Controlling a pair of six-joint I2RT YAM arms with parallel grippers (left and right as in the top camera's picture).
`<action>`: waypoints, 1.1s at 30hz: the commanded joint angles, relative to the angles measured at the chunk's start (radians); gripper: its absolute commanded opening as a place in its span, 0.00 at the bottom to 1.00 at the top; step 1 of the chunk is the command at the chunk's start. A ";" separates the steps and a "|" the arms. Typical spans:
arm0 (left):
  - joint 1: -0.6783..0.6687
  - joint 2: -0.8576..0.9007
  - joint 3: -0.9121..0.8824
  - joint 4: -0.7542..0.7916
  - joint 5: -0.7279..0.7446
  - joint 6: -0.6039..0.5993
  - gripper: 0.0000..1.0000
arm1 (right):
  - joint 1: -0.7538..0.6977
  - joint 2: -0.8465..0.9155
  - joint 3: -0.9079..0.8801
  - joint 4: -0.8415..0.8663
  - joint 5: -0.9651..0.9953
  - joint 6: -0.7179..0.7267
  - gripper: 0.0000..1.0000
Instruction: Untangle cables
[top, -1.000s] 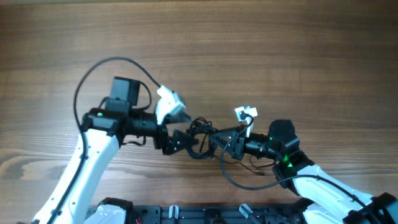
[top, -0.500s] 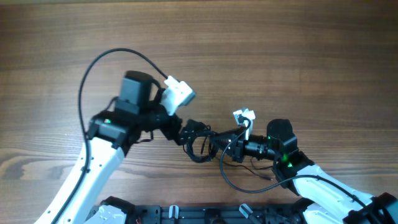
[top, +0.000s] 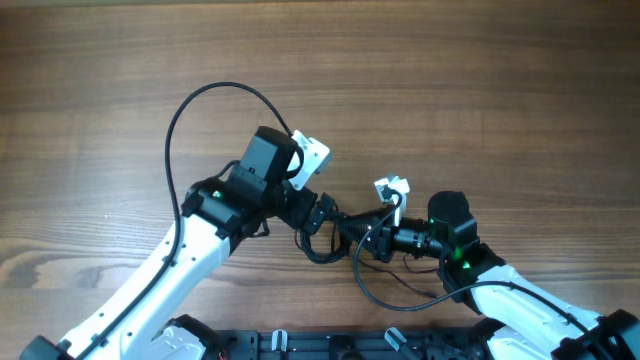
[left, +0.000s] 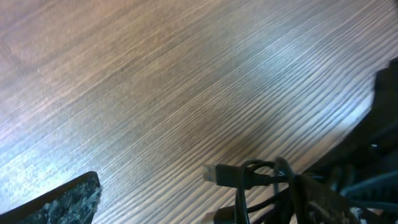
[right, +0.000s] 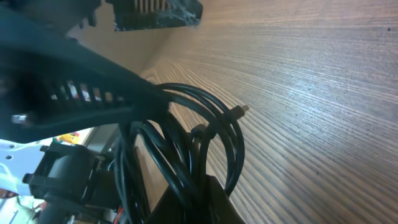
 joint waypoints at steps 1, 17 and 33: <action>-0.005 0.044 0.015 -0.034 -0.027 -0.011 0.98 | -0.003 0.006 0.008 0.007 -0.027 -0.021 0.04; -0.005 0.107 0.012 -0.193 0.013 -0.006 0.88 | -0.003 0.006 0.008 0.077 -0.024 -0.022 0.04; 0.005 0.243 0.012 -0.189 -0.185 -0.214 0.04 | -0.003 0.006 0.008 0.106 -0.025 0.008 0.04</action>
